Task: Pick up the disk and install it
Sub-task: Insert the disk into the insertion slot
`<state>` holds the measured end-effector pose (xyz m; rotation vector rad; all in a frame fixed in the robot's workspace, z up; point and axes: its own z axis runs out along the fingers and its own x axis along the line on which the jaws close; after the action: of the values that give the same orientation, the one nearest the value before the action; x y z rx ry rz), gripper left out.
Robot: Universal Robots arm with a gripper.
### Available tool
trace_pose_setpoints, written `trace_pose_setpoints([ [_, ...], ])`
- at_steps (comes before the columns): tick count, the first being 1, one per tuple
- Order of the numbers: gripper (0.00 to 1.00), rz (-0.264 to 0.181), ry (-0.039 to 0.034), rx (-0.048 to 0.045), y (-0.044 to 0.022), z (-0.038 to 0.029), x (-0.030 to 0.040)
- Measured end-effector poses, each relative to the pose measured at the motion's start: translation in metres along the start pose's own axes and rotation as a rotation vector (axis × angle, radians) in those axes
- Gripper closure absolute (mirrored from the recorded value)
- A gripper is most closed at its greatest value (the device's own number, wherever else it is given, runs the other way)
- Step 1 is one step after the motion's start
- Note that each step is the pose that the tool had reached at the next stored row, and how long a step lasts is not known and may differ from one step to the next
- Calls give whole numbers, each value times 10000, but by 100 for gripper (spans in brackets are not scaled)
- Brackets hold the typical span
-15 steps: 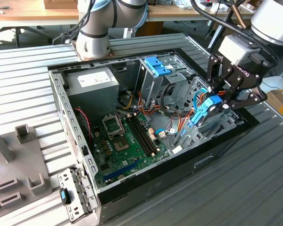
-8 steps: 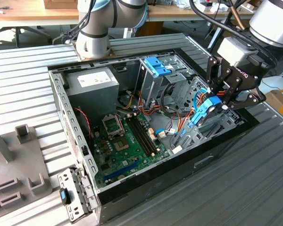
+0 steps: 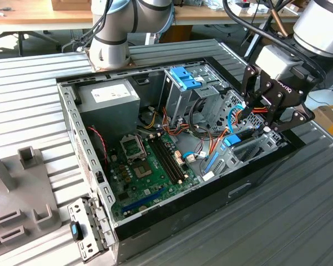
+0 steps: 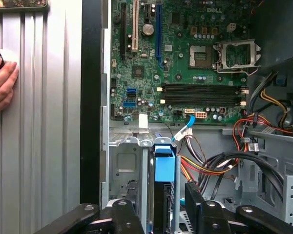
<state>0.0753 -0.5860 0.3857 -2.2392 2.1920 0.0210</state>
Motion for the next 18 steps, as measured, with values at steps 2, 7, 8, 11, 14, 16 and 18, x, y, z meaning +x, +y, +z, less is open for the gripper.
trace_pose_setpoints([
  [2,50,0,1,0,0,0,0],
  [7,50,0,1,0,0,1,0],
  [8,50,0,1,0,0,2,0],
  [11,50,0,1,0,0,2,0],
  [14,50,0,1,0,0,2,0],
  [16,50,0,-1,0,0,1,0],
  [18,50,0,0,4,0,-18,0],
])
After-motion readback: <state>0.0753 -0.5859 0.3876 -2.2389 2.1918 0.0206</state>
